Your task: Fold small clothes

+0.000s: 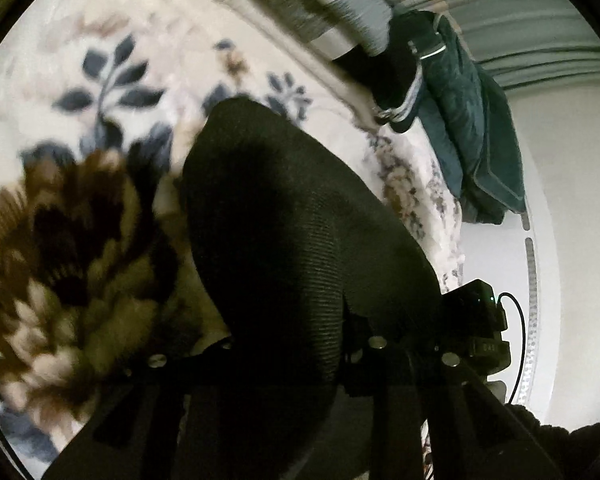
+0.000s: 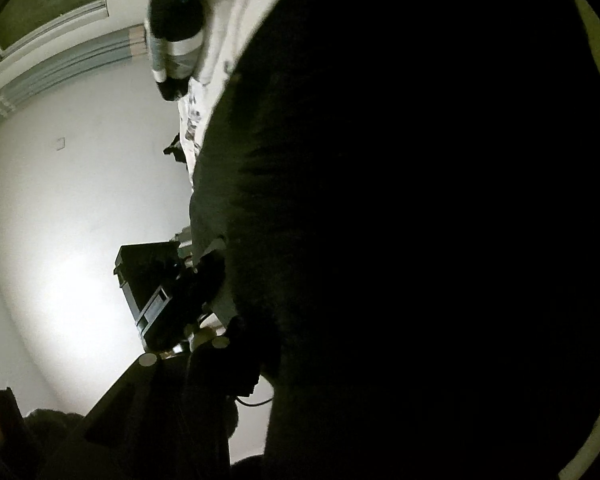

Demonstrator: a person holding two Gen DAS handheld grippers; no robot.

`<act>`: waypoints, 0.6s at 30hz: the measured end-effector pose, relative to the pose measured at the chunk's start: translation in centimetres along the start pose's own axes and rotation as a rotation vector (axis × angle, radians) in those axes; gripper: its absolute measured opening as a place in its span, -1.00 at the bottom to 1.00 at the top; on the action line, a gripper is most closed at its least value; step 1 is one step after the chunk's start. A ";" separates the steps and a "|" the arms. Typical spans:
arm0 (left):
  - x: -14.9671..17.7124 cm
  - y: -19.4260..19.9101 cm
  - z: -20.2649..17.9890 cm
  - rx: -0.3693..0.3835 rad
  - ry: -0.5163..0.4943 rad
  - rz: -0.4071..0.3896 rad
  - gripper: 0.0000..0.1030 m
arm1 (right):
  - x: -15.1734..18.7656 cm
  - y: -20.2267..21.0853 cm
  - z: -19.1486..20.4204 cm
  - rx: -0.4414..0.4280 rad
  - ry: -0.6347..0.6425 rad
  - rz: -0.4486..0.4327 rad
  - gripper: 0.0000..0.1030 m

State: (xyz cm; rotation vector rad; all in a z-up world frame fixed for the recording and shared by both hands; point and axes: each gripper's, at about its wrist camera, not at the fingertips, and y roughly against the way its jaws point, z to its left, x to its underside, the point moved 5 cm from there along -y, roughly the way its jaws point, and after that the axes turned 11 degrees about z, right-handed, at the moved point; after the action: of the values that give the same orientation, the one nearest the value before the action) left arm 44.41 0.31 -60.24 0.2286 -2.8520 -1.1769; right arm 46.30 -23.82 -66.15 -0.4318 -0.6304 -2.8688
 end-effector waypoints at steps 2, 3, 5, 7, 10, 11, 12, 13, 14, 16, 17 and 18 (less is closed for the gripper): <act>-0.8 1.1 -0.9 0.002 -0.010 -0.007 -0.57 | 0.5 0.6 1.6 0.002 0.017 -0.016 -0.41; -1.7 2.0 -1.7 0.003 -0.021 -0.010 -0.57 | 0.6 1.0 2.5 -0.005 0.022 -0.027 -0.41; -3.1 3.3 -3.1 -0.005 -0.047 -0.015 -0.57 | 0.6 1.8 4.5 -0.005 0.038 -0.048 -0.41; -5.1 4.8 -4.6 -0.013 -0.071 -0.018 -0.57 | 0.2 2.7 6.5 -0.003 0.050 -0.067 -0.41; -8.7 6.8 -6.9 -0.022 -0.111 -0.028 -0.57 | -1.1 4.2 10.0 -0.006 0.064 -0.101 -0.41; -10.8 7.7 -7.9 -0.029 -0.130 -0.034 -0.57 | -2.0 4.9 11.8 -0.002 0.075 -0.120 -0.41; -12.6 8.3 -8.6 -0.035 -0.144 -0.043 -0.57 | -2.9 5.4 13.2 0.000 0.085 -0.131 -0.41; -14.4 8.9 -9.3 -0.037 -0.157 -0.051 -0.57 | -4.0 5.9 14.5 0.002 0.096 -0.143 -0.41; -16.3 9.3 -9.7 -0.040 -0.165 -0.059 -0.56 | -5.2 6.3 15.7 0.004 0.104 -0.156 -0.41; -20.3 9.9 -10.3 -0.045 -0.180 -0.075 -0.56 | -8.0 7.0 17.9 0.009 0.123 -0.173 -0.41; -22.4 10.0 -10.5 -0.051 -0.189 -0.081 -0.56 | -9.8 7.3 18.9 0.010 0.128 -0.182 -0.41; -24.5 10.0 -10.5 -0.057 -0.196 -0.087 -0.56 | -11.6 7.5 19.7 0.016 0.139 -0.188 -0.41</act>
State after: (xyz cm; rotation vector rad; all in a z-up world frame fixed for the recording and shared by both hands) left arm 68.47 3.77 -45.46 0.2514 -2.9967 -1.3664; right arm 63.73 -20.78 -49.83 -0.1765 -0.7033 -3.0335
